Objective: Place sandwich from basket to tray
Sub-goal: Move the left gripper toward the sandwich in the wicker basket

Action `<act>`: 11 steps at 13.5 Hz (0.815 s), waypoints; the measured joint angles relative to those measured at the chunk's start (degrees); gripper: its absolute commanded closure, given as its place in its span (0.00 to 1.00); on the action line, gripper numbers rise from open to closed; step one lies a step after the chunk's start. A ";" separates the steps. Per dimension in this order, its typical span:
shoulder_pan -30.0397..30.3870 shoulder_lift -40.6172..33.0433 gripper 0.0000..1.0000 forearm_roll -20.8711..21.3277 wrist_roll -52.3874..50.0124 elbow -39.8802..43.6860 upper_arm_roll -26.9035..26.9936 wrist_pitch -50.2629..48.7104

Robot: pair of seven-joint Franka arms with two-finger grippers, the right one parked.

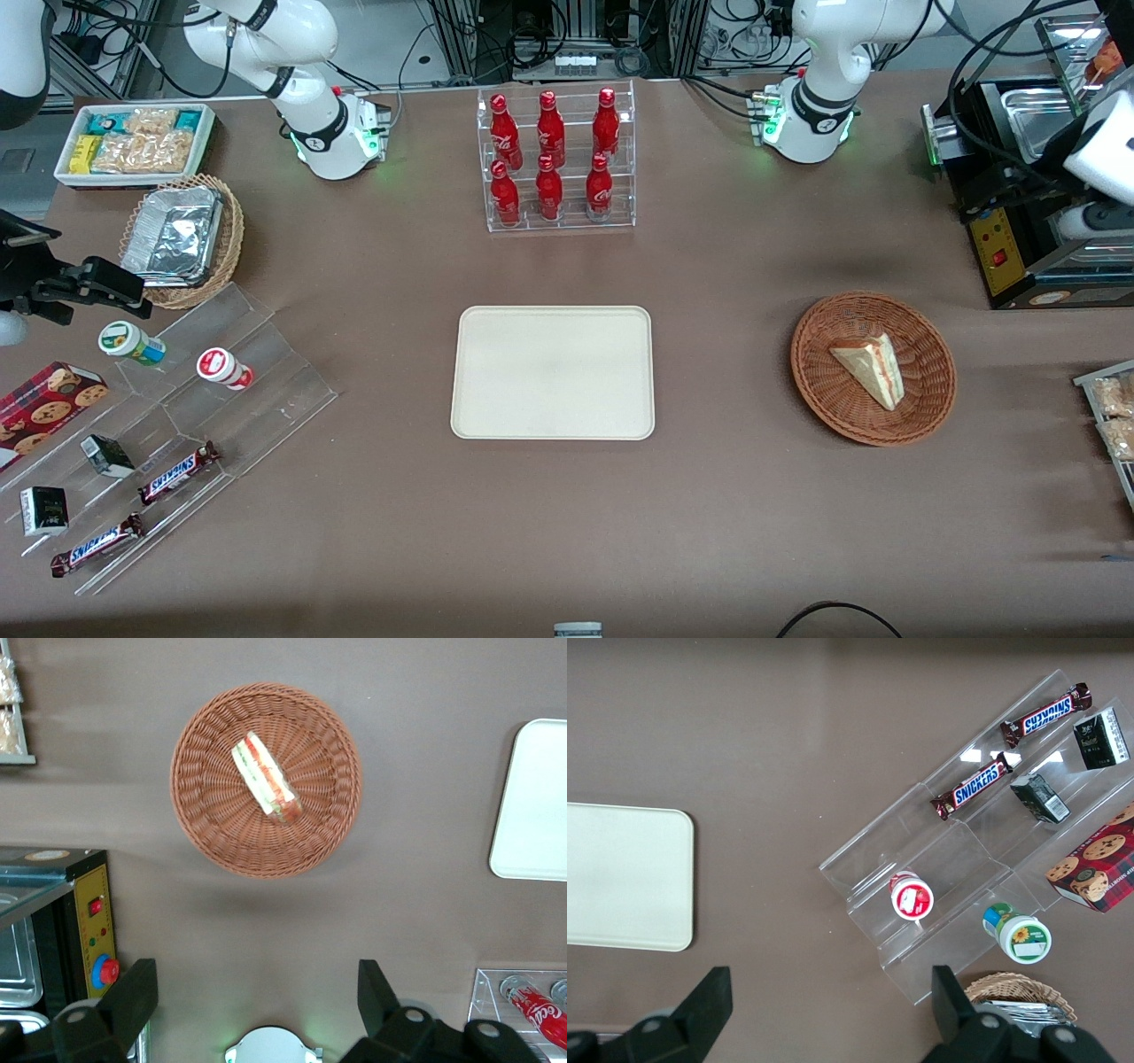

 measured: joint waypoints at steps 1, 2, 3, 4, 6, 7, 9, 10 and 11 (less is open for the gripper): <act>-0.21 0.57 0.00 0.01 0.01 0.70 0.00 -0.30; -0.20 0.67 0.00 0.02 0.07 1.14 0.08 -0.91; -0.17 0.65 0.00 0.02 0.09 1.53 0.22 -1.51; -0.10 0.69 0.00 0.09 0.01 1.61 0.33 -1.77; 0.93 1.84 0.00 0.28 -4.23 1.26 0.53 -1.71; 2.01 3.29 0.00 0.30 -8.83 1.00 0.66 -1.03; 3.35 6.66 0.00 0.26 -18.82 -0.96 0.86 3.70; 3.70 7.92 0.00 0.18 -23.87 -2.75 0.87 7.08; 4.23 8.87 0.00 -0.14 -28.62 -5.03 0.87 10.75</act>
